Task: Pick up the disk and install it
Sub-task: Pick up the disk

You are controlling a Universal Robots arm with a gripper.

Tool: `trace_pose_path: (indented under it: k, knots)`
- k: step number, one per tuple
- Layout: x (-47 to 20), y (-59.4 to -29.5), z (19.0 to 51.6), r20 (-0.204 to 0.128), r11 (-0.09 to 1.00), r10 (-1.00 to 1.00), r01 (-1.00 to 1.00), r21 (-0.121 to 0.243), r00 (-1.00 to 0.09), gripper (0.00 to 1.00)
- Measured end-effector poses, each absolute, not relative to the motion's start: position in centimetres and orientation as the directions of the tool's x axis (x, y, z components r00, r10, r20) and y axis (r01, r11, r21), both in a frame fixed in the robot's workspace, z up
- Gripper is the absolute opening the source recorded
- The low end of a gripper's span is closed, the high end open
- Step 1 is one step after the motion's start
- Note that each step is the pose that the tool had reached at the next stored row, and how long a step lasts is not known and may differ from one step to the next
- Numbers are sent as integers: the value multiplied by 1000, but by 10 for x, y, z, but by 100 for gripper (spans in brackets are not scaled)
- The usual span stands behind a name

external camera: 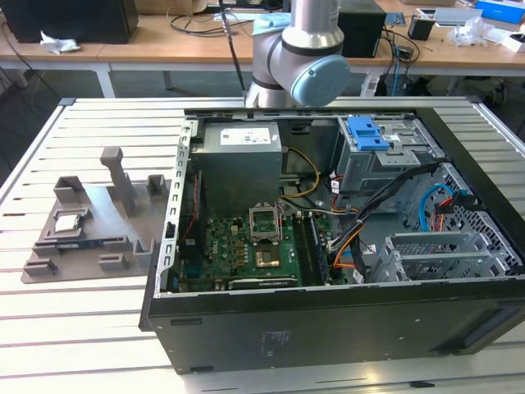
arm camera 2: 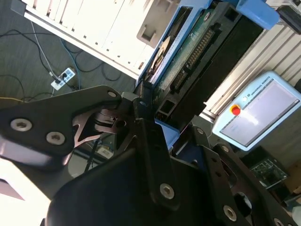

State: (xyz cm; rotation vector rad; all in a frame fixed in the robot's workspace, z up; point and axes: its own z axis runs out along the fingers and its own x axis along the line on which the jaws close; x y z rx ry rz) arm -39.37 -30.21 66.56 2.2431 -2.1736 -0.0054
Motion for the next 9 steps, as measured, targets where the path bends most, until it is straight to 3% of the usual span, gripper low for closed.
trace_pose_path:
  k: [4,6,7,9]
  knots:
    - [-394,-302,677,9,-31,-999,-999,15,32,36]
    - [-394,-302,677,-6,-31,-999,-999,15,31,36]
    - [-394,-303,677,-30,-32,-999,-999,14,32,36]
    - [-394,-305,677,-34,-32,-999,-999,14,31,36]
